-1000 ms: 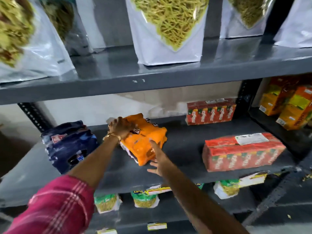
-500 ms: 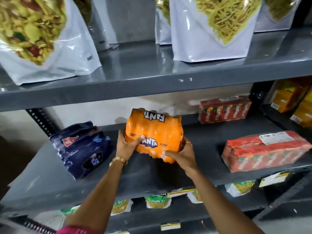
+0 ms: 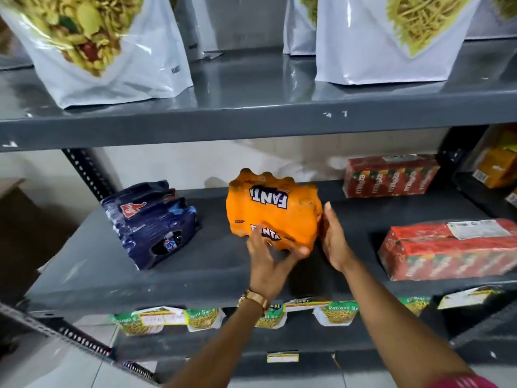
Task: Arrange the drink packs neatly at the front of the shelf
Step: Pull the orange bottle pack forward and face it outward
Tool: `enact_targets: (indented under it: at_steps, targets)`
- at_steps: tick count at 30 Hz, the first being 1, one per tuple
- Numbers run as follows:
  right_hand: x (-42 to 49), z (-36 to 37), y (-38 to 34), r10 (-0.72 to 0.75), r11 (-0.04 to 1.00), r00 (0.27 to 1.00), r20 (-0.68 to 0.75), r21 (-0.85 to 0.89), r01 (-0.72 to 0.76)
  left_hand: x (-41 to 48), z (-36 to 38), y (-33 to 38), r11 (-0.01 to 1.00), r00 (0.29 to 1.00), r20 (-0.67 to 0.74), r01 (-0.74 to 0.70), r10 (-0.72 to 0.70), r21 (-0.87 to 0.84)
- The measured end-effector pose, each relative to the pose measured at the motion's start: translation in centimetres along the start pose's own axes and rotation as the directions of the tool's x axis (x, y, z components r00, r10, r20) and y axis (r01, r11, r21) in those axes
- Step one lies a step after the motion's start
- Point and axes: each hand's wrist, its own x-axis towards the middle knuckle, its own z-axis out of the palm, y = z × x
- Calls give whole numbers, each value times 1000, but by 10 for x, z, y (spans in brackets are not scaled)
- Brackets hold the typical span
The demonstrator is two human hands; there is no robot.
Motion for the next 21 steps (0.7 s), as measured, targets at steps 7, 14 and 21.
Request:
enact_targets:
  at_steps: [7, 14, 21]
  targets:
    - [-63, 56, 43, -127, 991, 896, -424, -25, 129, 23, -16, 2, 993, 993, 114, 27, -14, -114]
    - [-80, 56, 54, -293, 956, 822, -488, -165, 243, 57, -84, -24, 980, 968, -211, 100, -136, -172]
    - [-21, -9, 24, -124, 959, 938, -325, -281, 29, 45, -49, -29, 999, 999, -5, 46, -46, -4]
